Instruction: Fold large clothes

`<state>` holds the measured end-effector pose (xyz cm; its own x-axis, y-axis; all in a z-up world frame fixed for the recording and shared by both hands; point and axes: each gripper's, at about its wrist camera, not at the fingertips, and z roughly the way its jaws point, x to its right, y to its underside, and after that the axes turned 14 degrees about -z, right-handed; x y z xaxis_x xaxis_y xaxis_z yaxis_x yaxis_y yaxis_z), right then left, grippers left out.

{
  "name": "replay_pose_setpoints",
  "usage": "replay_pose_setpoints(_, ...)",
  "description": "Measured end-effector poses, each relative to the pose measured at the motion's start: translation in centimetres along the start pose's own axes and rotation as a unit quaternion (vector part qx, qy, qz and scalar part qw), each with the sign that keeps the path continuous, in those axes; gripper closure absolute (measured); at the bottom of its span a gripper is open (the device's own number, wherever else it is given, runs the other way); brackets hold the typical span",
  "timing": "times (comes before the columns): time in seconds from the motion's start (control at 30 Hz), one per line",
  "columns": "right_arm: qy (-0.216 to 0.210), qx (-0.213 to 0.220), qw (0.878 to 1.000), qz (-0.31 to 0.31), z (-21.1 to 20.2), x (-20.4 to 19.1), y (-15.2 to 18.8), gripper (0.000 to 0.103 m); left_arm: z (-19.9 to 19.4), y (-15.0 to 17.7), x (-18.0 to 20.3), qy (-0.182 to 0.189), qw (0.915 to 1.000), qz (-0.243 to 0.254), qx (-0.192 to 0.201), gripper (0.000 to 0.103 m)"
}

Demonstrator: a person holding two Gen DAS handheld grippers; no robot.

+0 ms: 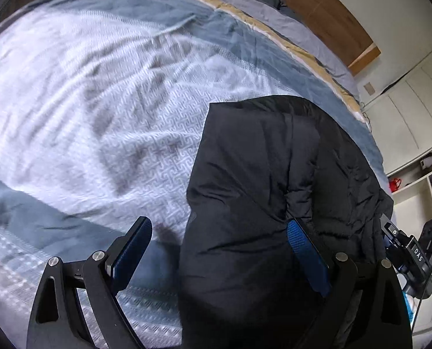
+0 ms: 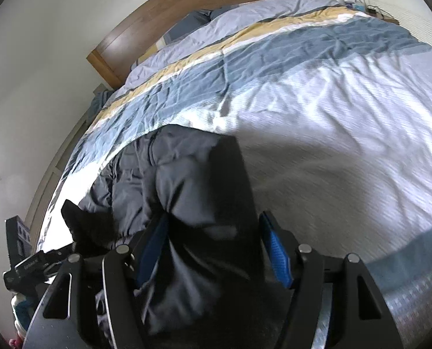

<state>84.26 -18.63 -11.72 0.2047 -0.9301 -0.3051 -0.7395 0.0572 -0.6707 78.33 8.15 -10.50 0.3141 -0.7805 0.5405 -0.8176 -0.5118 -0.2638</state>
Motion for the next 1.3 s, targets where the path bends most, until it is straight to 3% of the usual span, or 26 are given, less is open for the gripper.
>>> replay_pose_setpoints(0.03, 0.002, -0.002, 1.0, -0.004, 0.4, -0.1, -0.2, 0.04, 0.2, 0.0, -0.1, 0.002, 1.0, -0.005, -0.001, 0.013)
replay_pose_setpoints(0.07, 0.007, -0.007, 1.0, -0.009, 1.0, -0.3, -0.5, 0.04, 0.5, 0.0, -0.1, 0.001, 1.0, -0.008, -0.001, 0.025)
replay_pose_setpoints(0.1, 0.014, -0.014, 1.0, -0.016, 1.4, -0.5, -0.6, 0.04, 0.8, 0.1, -0.1, 0.002, 0.9999, -0.01, -0.008, 0.045)
replay_pose_setpoints(0.2, 0.017, -0.022, 0.999, -0.03, 1.9, -1.5, -0.9, 0.044, 1.2, 0.5, 0.5, 0.002, 0.9998, 0.001, -0.021, 0.077)
replay_pose_setpoints(0.27, 0.01, -0.026, 0.999, -0.041, 1.5, -2.5, -1.1, 0.07, 0.6, 1.1, 1.4, -0.002, 0.9996, 0.021, -0.017, 0.088)
replay_pose_setpoints(0.3, 0.013, -0.028, 0.998, -0.048, 1.2, -2.9, -1.1, 0.076, 0.2, 1.3, 1.7, -0.003, 0.9996, 0.025, -0.013, 0.091)
replay_pose_setpoints(0.33, 0.013, -0.029, 0.998, -0.057, 0.6, -3.6, -1.1, 0.084, -0.3, 1.5, 1.9, -0.003, 0.9996, 0.028, -0.009, 0.092)
replay_pose_setpoints(0.43, 0.005, -0.026, 0.997, -0.077, -1.7, -5.5, -1.2, 0.088, -2.2, 2.4, 2.7, -0.006, 0.9991, 0.042, 0.005, 0.094)
replay_pose_setpoints(0.7, -0.044, 0.0, 0.99, -0.132, -12.5, -10.0, 1.7, 0.089, -11.3, 7.6, 2.7, 0.028, 0.997, 0.066, 0.027, 0.095)
replay_pose_setpoints(0.8, -0.065, 0.025, 0.988, -0.138, -18.3, -10.2, 4.3, 0.089, -14.9, 10.6, 2.1, 0.043, 0.9949, 0.083, 0.039, 0.095)
replay_pose_setpoints(1.0, -0.085, 0.045, 0.987, -0.132, -25.8, -9.6, 10.5, 0.089, -20.7, 17.4, 0.1, 0.07, 0.9894, 0.117, 0.049, 0.096)
replay_pose_setpoints(1.13, -0.101, 0.047, 0.986, -0.123, -28.2, -9.3, 15.7, 0.089, -22.0, 21.4, -2.3, 0.08, 0.9877, 0.126, 0.045, 0.096)
replay_pose_setpoints(1.3, -0.119, 0.038, 0.989, -0.075, -28.3, -6.8, 22.0, 0.089, -21.5, 25.1, -5.5, 0.077, 0.988, 0.129, 0.035, 0.096)
